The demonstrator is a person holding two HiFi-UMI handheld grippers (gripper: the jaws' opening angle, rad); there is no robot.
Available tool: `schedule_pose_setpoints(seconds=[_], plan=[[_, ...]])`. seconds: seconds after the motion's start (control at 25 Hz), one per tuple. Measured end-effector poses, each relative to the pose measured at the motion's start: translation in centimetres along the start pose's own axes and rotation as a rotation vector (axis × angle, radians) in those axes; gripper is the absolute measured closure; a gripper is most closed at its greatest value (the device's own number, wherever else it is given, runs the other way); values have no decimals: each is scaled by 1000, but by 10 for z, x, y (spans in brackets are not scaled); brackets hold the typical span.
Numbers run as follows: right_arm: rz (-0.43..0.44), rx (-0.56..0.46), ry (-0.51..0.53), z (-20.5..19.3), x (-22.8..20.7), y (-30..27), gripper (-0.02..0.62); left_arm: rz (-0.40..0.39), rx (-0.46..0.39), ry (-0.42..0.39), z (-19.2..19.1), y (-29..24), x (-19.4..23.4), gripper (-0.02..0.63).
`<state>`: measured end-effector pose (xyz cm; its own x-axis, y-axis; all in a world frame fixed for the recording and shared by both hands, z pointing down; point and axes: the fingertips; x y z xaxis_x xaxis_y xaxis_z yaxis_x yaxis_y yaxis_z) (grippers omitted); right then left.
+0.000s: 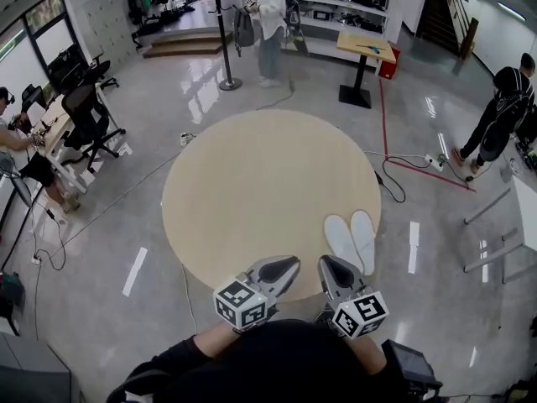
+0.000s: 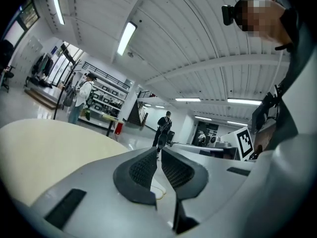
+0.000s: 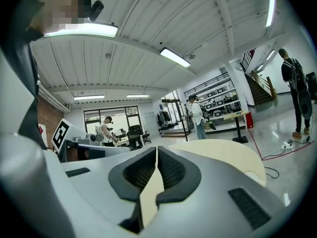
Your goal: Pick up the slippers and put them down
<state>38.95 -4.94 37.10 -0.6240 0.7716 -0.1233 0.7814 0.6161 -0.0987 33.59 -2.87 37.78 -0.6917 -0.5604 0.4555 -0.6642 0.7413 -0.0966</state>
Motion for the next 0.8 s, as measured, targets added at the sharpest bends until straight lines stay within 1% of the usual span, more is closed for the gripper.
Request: schedule_pose_setpoints(seconds=[0.12,0.28,0.48,0.64,0.72,0.8], plan=[[21,6,0,-6,12,3,571,18,10,-10,-8,10,-3,568],[52,21,-8,-14,42,-7,571,49,-1,20,-10,41,9,568],[99,39,-5,-21,56,-17,571,90,-20,47,-15,56,19,568],[122,66,-2,-35,76,-29,571,122,-36,83,-26,81,33,568],[137,101,-9,-45,87,-32,571,135,-43,112,-34,94,35,568],[155,150,-25,-58,96,-32,571,147,-46,157,-46,104,36,568]])
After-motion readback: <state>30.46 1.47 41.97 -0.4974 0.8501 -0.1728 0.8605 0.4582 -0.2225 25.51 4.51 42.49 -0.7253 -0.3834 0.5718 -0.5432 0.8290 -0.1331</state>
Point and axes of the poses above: the fingertips, and each gripper's own axes: y backward along the fingers, x to its left, z out of its top, and after that the axes turned 6 degrees about y, right-handed
